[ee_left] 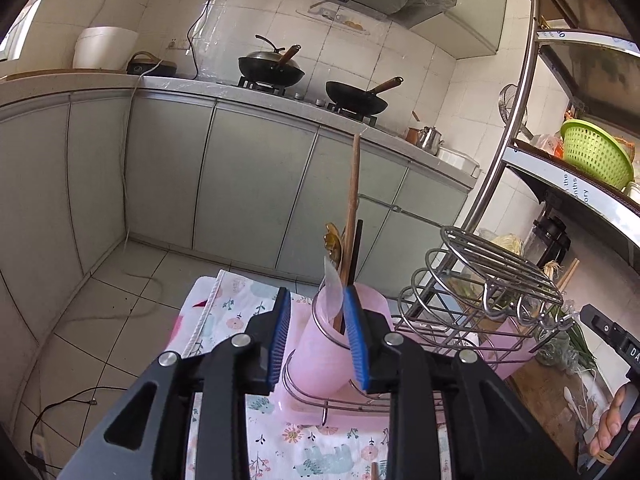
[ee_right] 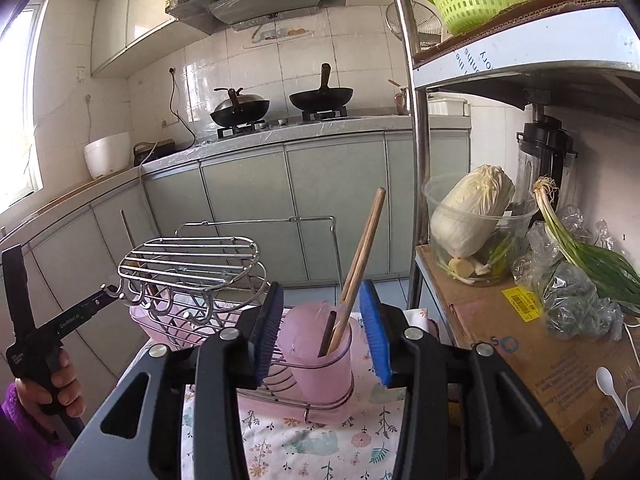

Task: Organize utensils
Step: 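Lower the clear utensils into the pink cup and open both tools, then move both open tools back to the cloth near the black spoon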

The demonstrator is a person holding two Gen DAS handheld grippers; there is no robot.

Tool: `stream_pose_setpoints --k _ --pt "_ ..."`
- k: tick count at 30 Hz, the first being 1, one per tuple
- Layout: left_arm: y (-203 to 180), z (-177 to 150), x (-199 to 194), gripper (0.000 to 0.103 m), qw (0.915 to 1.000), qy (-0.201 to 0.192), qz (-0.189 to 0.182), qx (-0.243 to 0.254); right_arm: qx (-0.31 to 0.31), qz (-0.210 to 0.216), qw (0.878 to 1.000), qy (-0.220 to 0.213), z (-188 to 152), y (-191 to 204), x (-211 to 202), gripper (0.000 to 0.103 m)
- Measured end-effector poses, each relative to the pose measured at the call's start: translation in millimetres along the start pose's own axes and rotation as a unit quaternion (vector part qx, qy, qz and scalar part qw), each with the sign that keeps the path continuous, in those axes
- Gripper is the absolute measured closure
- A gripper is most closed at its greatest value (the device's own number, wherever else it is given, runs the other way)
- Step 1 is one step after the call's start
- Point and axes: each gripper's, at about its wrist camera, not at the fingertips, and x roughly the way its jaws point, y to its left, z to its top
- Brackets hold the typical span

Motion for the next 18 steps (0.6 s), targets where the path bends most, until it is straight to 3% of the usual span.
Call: stream_pose_setpoints --k 8,18 --pt "16 -20 -25 0.076 0.999 0.028 -0.019 -0.028 0.024 0.024 0.999 0.02 -29 3 -23 0.063" --pt "11 -78 -28 0.077 0.9922 0.121 -0.03 -0.005 0.043 0.058 0.989 0.126 -91 17 -6 0.063"
